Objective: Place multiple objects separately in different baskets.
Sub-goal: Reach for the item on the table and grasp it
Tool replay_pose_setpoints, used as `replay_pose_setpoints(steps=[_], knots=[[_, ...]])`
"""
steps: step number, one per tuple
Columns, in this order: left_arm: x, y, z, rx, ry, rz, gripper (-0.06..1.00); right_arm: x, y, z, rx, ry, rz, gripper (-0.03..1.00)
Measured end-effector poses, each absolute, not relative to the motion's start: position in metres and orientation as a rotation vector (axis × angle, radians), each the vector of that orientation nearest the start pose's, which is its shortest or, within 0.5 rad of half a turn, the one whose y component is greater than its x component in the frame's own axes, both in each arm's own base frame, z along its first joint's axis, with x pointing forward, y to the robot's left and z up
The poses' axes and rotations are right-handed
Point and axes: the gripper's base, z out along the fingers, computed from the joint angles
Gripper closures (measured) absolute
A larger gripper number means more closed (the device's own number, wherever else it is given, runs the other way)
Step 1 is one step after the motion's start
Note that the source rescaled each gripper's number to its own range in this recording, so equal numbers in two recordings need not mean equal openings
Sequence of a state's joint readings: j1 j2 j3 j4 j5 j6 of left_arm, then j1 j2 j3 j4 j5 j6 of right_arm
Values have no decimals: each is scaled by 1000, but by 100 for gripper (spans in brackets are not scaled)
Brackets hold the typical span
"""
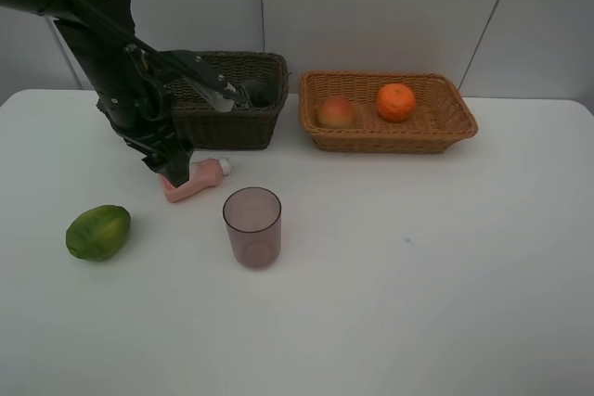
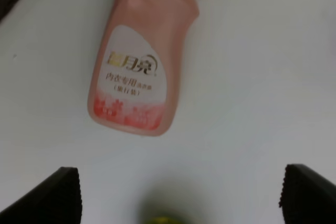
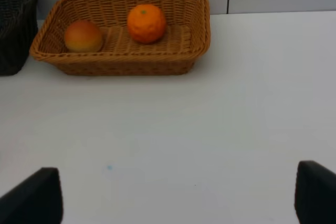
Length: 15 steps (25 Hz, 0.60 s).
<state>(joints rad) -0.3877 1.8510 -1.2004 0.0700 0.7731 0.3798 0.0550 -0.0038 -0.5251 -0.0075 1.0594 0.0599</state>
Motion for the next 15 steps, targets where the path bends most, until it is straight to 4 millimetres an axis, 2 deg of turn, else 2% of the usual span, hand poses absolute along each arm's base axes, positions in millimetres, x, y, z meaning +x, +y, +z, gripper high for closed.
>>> replay_pose_setpoints(steps=[9, 15], knots=[[350, -135, 140, 1279, 2612, 141, -4, -8, -1, 284, 5, 2015, 64, 3], [356, -138, 131, 1273, 2563, 138, -4, -8, -1, 284, 5, 2015, 64, 3]])
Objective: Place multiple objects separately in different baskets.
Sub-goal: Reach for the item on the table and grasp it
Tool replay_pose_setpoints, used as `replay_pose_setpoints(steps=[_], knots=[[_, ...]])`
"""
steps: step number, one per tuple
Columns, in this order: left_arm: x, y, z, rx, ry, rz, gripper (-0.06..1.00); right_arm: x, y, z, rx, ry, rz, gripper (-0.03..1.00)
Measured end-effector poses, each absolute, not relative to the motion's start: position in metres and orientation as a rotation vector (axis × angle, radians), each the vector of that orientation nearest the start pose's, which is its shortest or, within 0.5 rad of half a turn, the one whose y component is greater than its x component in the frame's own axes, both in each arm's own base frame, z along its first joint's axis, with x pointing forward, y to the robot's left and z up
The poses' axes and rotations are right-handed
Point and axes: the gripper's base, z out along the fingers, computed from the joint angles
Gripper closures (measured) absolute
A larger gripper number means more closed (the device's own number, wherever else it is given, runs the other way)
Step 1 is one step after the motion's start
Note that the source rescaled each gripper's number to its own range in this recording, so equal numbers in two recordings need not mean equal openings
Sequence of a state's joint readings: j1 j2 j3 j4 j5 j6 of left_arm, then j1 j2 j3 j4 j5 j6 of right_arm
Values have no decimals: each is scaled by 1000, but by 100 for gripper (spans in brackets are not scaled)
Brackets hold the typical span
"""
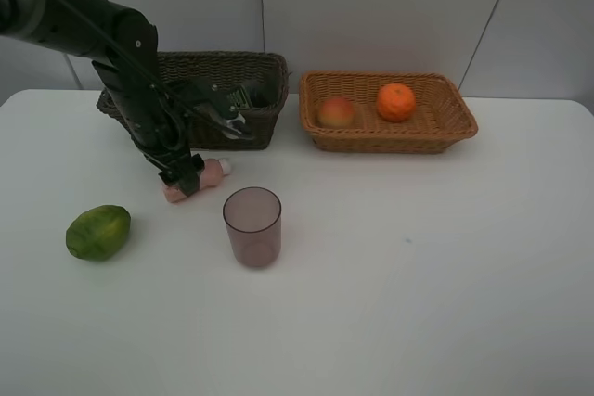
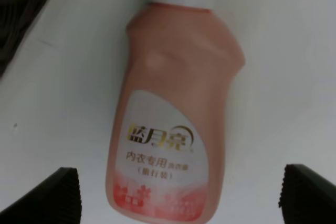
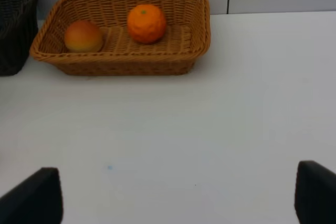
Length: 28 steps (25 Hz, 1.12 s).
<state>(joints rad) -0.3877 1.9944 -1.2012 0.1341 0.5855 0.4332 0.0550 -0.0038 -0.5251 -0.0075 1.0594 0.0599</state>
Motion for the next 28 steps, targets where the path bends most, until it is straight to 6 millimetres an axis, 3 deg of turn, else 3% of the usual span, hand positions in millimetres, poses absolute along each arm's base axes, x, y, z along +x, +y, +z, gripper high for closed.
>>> replay_pose_setpoints(steps=[24, 26, 28], knots=[[363, -142, 95, 1278, 2560, 118, -4, -8, -1, 284, 5, 2015, 64, 3], [363, -142, 95, 1268, 2566, 116, -1, -8, -1, 284, 5, 2015, 64, 3], [363, -142, 95, 1255, 2572, 115, 8, -8, -1, 284, 5, 2015, 64, 3]])
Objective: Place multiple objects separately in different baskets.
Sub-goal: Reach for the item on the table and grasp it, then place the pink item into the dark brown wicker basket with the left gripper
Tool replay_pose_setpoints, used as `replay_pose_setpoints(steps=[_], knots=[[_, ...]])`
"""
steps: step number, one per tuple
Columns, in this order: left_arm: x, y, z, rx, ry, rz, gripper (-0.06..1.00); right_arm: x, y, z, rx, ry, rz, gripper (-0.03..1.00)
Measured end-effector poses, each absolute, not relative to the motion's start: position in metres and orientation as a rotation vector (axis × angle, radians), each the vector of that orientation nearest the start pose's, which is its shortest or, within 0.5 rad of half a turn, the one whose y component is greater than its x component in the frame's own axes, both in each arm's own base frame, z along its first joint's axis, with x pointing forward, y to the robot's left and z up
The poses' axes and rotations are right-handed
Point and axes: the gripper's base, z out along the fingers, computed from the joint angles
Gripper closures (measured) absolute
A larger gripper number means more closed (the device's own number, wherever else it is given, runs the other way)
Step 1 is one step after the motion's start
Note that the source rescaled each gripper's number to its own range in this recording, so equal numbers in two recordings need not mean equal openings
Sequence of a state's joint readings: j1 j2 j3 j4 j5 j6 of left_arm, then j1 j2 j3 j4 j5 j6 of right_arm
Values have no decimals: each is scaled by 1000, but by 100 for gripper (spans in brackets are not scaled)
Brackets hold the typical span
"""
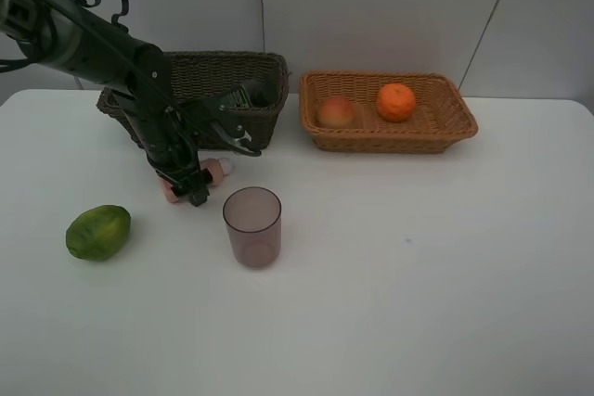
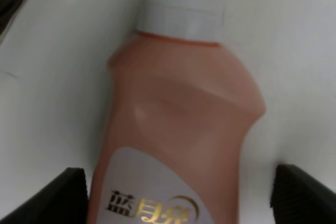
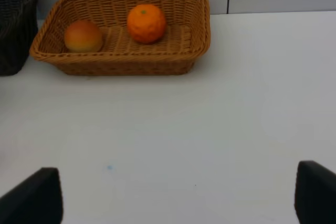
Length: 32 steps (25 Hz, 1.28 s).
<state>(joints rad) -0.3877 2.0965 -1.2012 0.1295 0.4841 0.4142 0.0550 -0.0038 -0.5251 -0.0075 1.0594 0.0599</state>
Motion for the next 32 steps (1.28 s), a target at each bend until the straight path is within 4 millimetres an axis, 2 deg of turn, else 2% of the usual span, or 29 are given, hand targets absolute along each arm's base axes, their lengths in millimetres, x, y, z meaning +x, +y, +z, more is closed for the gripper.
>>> replay_pose_setpoints(steps=[2, 3, 26, 32], knots=[[363, -142, 95, 1250, 2575, 114, 24, -8, -1, 284, 5, 2015, 64, 3], [363, -142, 95, 1250, 2575, 114, 28, -8, -1, 284, 5, 2015, 64, 3], [361, -141, 96, 1257, 2593, 116, 28, -8, -1, 284, 5, 2015, 64, 3], [349, -137, 134, 1215, 2659, 100, 28, -8, -1, 284, 5, 2015, 64, 3]])
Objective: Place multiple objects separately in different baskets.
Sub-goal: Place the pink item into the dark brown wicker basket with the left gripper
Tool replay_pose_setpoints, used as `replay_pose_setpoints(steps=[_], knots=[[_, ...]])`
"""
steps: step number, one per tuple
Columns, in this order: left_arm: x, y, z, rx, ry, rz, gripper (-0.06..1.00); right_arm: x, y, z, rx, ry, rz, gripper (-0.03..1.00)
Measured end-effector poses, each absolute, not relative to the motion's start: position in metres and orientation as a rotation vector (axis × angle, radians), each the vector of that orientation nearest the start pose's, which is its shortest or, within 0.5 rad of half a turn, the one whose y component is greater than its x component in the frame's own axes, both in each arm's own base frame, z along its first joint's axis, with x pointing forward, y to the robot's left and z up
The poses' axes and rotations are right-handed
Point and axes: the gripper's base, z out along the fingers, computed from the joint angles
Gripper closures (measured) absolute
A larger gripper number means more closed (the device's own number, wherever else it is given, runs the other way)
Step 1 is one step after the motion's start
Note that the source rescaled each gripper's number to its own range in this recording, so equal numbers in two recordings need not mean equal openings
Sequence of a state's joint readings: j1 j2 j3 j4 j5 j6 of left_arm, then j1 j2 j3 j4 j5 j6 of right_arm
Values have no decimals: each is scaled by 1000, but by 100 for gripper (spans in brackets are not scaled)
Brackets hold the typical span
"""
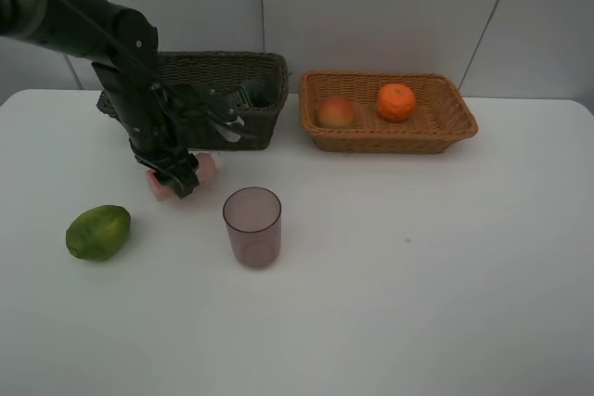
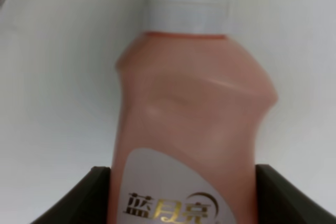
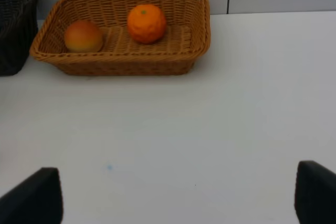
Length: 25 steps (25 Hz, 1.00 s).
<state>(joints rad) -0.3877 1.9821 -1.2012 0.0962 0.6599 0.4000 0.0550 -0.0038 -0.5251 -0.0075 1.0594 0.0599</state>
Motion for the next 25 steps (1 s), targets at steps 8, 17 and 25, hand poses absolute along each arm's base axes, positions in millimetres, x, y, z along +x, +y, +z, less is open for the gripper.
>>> replay_pose_setpoints(steps=[8, 17, 25], knots=[[337, -135, 186, 730, 2753, -13, 28, -8, -1, 284, 5, 2015, 64, 3], [360, -120, 229, 305, 2704, -23, 28, -8, -1, 284, 5, 2015, 64, 3], [397, -102, 259, 157, 2488, -44, 28, -8, -1, 284, 5, 2015, 64, 3]])
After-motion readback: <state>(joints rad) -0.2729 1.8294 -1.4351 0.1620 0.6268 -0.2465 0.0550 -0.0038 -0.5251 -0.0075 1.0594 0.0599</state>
